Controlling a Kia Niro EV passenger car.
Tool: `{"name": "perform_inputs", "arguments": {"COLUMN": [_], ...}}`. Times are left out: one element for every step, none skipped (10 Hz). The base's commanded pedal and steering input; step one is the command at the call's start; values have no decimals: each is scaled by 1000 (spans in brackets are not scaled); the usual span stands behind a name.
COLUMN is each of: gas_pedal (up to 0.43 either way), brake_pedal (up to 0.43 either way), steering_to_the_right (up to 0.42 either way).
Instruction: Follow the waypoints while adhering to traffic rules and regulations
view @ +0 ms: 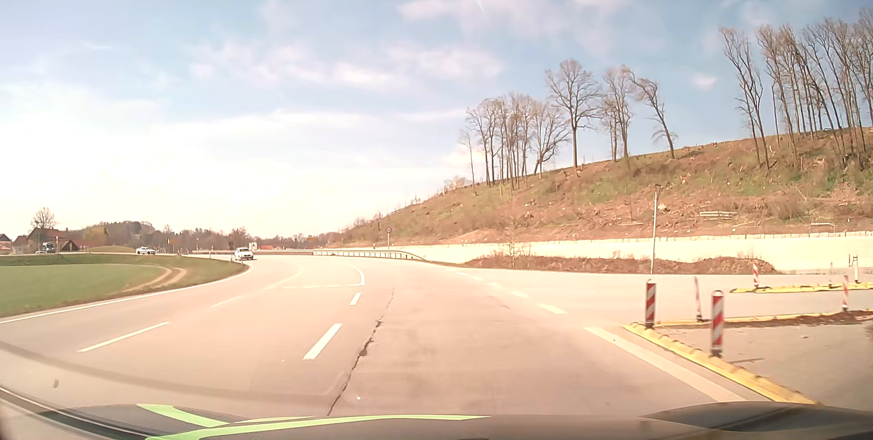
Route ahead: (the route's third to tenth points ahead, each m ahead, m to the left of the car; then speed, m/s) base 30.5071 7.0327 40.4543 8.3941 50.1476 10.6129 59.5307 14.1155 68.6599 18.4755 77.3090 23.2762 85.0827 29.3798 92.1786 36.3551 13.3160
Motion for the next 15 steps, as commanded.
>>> {"name": "perform_inputs", "arguments": {"gas_pedal": [8, 8, 39, 47, 59, 59, 59, 59, 59, 59, 67, 67, 79, 79, 79], "brake_pedal": [0, 0, 0, 0, 0, 0, 0, 0, 0, 0, 0, 0, 0, 0, 0], "steering_to_the_right": [-18, -19, -20, -21, -22, -23, -23, -24, -28, -33, -35, -35, -35, -35, -35]}}
